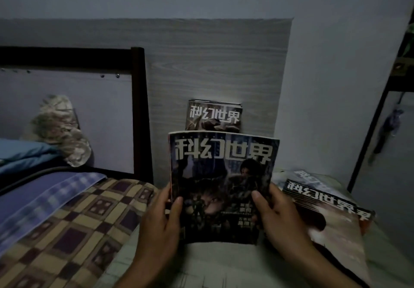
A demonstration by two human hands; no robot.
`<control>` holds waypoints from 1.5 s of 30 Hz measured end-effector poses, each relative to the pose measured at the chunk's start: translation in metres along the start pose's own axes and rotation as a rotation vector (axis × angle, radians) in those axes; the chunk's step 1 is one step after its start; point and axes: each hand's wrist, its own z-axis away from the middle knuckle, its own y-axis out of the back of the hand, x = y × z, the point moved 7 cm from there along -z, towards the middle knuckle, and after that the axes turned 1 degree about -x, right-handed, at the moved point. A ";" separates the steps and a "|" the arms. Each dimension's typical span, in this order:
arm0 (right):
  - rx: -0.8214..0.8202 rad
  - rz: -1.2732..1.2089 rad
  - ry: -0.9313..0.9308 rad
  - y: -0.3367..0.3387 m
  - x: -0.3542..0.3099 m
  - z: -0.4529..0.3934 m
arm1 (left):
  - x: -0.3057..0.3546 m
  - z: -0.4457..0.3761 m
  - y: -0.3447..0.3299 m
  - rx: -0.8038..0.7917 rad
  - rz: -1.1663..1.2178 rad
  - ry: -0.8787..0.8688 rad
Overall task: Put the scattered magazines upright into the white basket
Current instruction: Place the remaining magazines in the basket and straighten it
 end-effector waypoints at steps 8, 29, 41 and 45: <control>0.170 -0.198 0.129 0.003 -0.028 -0.091 | 0.012 -0.095 0.001 0.069 -0.039 -0.145; 0.285 -0.032 0.114 -0.020 0.038 -0.252 | -0.071 -0.258 -0.075 -0.068 -0.038 -0.120; -0.037 0.768 0.505 -0.054 0.068 -0.171 | -0.098 -0.189 -0.101 -0.103 -0.525 -0.278; -0.133 0.781 0.336 -0.056 0.081 -0.152 | -0.121 -0.135 -0.118 -0.342 -0.597 -0.188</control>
